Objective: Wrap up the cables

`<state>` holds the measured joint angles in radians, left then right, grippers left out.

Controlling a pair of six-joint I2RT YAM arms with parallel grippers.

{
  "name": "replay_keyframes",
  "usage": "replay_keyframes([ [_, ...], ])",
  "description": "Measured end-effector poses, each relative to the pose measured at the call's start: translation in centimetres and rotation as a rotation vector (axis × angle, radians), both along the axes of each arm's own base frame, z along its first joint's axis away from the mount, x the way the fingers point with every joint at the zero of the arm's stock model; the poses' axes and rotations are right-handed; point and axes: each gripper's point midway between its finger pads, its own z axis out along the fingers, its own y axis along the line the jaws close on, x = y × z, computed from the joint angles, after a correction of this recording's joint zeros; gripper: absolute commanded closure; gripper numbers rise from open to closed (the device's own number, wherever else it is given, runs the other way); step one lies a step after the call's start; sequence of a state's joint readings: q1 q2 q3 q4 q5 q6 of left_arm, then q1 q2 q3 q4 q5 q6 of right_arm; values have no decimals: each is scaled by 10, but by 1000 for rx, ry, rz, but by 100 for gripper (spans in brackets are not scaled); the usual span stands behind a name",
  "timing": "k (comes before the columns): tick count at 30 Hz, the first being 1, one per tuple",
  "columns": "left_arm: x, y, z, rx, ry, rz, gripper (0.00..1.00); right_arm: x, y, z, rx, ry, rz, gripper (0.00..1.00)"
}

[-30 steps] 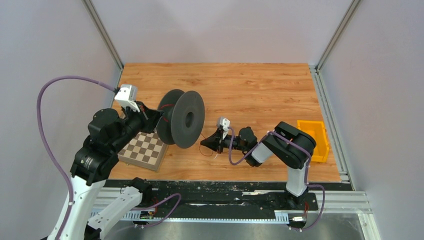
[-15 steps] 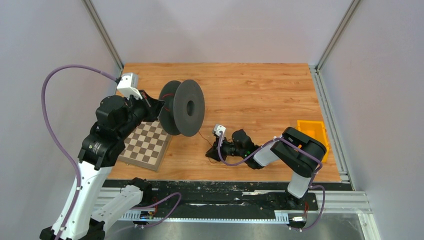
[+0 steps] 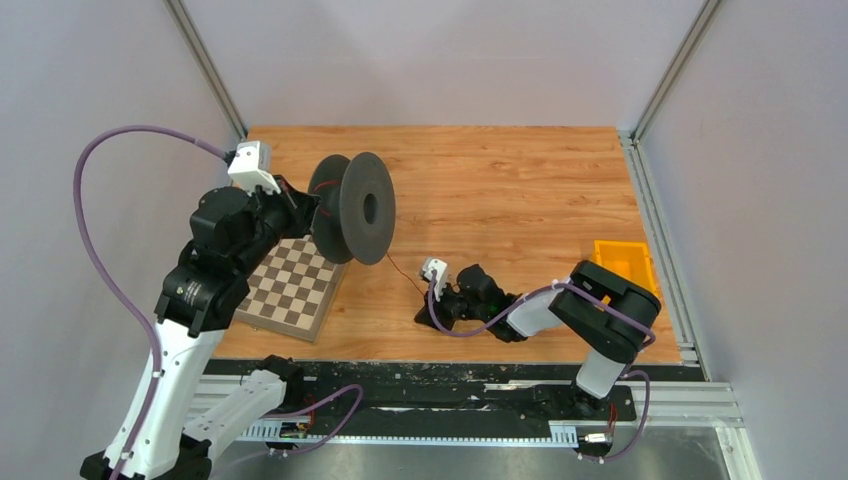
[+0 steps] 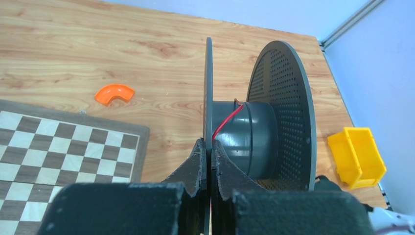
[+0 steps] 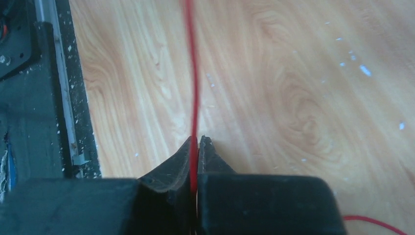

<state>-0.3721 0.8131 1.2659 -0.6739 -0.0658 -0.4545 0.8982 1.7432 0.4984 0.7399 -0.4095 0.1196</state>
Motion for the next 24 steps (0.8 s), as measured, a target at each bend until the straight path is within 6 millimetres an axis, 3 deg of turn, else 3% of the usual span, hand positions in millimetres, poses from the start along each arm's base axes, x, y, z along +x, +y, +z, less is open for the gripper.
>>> replay_keyframes([
  [5, 16, 5, -11, -7, 47, 46, 100, -34, 12, 12, -70, -47, 54, 99],
  [9, 30, 13, -23, -14, 88, 107, 100, -64, 25, 39, -90, -113, 104, 100],
  [15, 43, 24, -38, 16, 114, 174, 100, -100, 36, 98, -63, -219, 157, 100],
  [19, 50, 26, -58, 65, 131, 175, 100, -105, 42, 143, -25, -297, 150, 100],
  [24, 50, 27, -99, 145, 195, 153, 100, -93, 51, 199, 37, -393, 108, 100],
])
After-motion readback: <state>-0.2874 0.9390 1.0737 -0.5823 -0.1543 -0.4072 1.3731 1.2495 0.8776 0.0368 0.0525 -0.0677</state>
